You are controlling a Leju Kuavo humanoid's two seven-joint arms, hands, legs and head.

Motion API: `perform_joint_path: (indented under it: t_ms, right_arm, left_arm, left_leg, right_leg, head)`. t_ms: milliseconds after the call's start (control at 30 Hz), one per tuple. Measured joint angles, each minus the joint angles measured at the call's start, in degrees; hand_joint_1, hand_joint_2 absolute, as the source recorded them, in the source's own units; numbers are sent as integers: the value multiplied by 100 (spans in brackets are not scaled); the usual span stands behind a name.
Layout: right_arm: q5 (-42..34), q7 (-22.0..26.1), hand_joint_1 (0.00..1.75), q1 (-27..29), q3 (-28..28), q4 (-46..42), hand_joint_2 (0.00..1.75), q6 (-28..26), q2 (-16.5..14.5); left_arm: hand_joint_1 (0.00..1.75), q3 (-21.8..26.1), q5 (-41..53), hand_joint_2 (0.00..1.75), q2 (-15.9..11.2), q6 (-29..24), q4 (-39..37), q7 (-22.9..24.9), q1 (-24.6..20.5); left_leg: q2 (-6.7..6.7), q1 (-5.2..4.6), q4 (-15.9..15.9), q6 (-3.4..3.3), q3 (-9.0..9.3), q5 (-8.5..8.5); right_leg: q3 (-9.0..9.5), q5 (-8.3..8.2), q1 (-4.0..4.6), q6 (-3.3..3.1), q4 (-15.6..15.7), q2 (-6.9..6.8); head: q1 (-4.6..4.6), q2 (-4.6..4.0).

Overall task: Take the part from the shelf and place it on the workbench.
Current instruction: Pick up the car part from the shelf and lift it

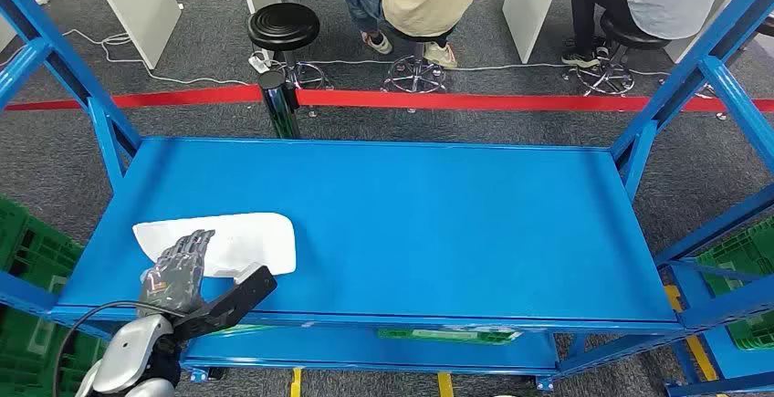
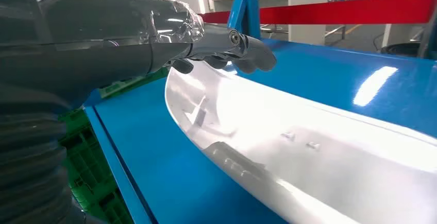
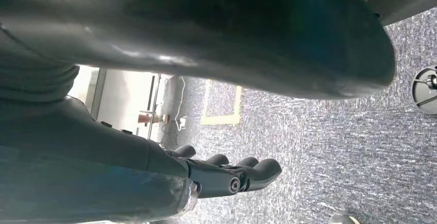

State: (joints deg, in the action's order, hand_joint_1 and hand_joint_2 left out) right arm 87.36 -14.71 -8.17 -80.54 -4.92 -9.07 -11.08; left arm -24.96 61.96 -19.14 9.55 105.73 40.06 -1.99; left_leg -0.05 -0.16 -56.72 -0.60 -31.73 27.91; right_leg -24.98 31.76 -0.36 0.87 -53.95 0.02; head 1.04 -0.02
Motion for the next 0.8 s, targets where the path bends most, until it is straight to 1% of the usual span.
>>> perform_joint_path:
  t_ms: [267, 567, 633, 700, 800]
  right_arm:
    - [0, -2, 0, 0, 0, 0, 0, 1, 0]
    - [0, -42, 0, -2, 0, 0, 0, 1, 0]
    - [0, -52, 0, -2, 0, 0, 0, 0, 0]
    - [0, -55, 0, -3, 0, 0, 0, -5, 0]
    - [0, -55, 0, -4, 0, 0, 0, -24, -1]
  left_arm:
    - [0, -2, 19, 175, -55, -41, -152, -3, 13]
    - [0, -28, 98, 175, -53, -325, -366, -8, 16]
    - [0, -44, 97, 175, -53, -536, -421, -10, 19]
    - [0, -57, 110, 175, -53, -884, -465, -11, 29]
    - [0, -63, 201, 175, -51, -1722, -520, -11, 54]
  left_leg:
    - [-9, 0, 0, 0, 0, 0]
    - [-18, 0, 0, 0, -1, 0]
    - [-19, 0, 0, 0, -1, 0]
    - [-20, 0, 0, 0, -1, 0]
    - [-20, 0, 0, 0, -1, 0]
  right_leg:
    - [0, 0, 0, 0, 0, -1]
    - [0, 0, 0, 0, 0, -4]
    - [0, 0, 0, 0, 0, -4]
    - [1, 0, 0, 0, 0, -4]
    - [1, 0, 0, 0, 0, -5]
  head:
    - [-1, 1]
    - [-1, 2]
    - [-1, 2]
    - [-1, 1]
    - [-1, 0]
